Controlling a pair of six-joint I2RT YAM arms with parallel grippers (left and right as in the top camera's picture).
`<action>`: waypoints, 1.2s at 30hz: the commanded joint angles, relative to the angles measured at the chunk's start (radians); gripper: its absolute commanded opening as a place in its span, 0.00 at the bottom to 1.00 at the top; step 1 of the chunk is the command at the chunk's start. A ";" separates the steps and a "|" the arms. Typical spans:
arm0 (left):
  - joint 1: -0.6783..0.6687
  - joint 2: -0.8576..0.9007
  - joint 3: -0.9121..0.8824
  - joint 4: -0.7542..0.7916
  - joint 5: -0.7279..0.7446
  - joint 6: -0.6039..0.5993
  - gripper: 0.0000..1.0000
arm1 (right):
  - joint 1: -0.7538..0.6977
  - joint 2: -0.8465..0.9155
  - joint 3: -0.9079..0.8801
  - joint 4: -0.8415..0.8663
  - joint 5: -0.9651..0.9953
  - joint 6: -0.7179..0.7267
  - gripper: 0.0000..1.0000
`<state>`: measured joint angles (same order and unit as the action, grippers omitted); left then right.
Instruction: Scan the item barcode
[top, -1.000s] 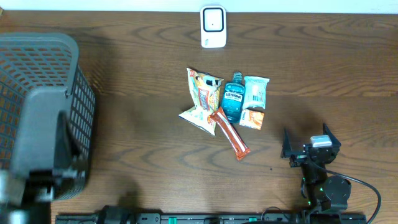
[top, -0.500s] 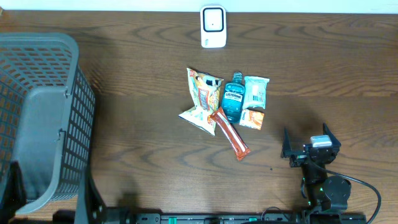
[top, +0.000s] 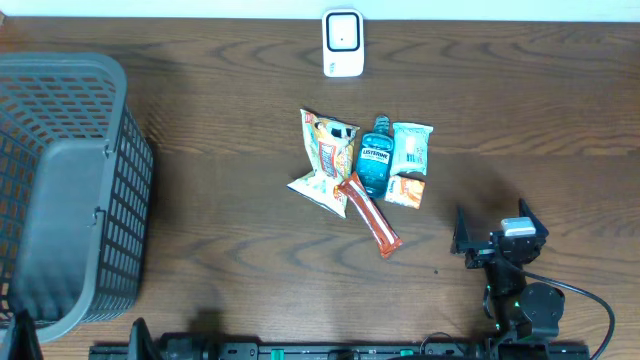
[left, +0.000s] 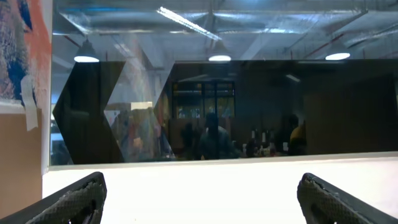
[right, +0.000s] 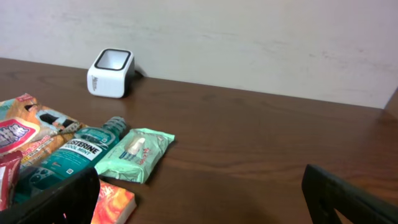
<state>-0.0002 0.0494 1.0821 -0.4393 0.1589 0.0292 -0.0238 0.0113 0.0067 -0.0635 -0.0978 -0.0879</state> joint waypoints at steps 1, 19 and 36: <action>0.006 -0.038 0.000 0.003 0.013 -0.003 0.98 | 0.003 -0.005 -0.001 -0.004 -0.009 0.107 0.99; 0.005 -0.002 0.012 0.212 -0.228 0.074 0.98 | 0.005 -0.005 -0.001 0.018 -0.503 0.970 0.99; 0.005 0.011 -0.008 0.296 -0.274 0.051 0.98 | 0.005 -0.005 -0.001 -0.001 -0.737 0.789 0.99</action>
<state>-0.0002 0.0998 1.0866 -0.1520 -0.1219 0.0837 -0.0235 0.0113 0.0067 -0.0563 -0.7727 0.7586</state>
